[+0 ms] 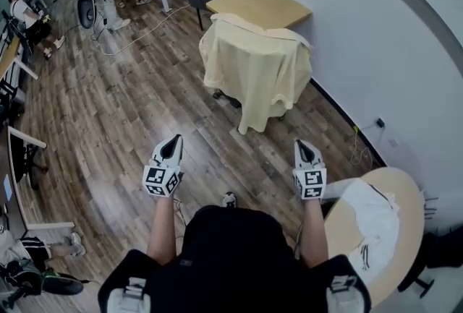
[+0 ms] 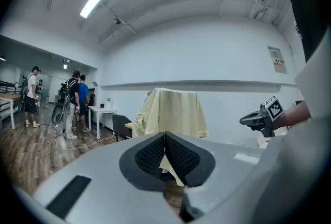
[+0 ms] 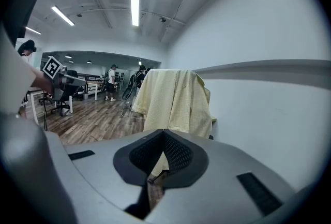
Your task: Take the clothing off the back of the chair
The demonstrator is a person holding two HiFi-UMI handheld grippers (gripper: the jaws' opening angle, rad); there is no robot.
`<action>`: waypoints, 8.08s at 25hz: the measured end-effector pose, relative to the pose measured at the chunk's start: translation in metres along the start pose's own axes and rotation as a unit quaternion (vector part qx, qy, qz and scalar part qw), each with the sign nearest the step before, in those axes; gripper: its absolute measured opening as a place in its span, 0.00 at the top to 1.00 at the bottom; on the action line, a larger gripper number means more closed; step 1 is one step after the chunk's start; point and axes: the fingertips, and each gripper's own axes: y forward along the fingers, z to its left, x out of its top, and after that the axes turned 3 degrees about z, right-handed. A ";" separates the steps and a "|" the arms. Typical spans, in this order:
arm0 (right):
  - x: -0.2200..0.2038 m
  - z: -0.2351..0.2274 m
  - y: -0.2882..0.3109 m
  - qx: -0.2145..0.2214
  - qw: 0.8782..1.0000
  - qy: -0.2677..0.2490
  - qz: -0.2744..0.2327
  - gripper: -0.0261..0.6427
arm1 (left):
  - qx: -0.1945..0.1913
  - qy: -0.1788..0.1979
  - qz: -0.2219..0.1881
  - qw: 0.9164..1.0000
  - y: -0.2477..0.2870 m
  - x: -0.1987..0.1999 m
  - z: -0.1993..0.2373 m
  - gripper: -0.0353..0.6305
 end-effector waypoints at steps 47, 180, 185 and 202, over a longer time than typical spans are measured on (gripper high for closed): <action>0.028 -0.151 0.116 0.004 1.000 0.006 0.021 0.97 | 0.018 0.010 0.011 1.000 0.170 0.047 0.004 0.94; 0.127 -0.235 0.307 -0.119 0.993 0.000 -0.020 0.95 | -0.139 0.168 -0.039 0.975 0.464 0.175 0.160 0.94; 0.135 -0.240 0.296 -0.113 0.992 0.016 -0.060 0.95 | -0.068 0.184 -0.054 0.979 0.443 0.181 0.167 0.94; 0.146 -0.254 0.216 -0.121 0.990 -0.011 -0.067 0.96 | 0.113 0.163 -0.120 0.973 0.344 0.213 0.154 0.94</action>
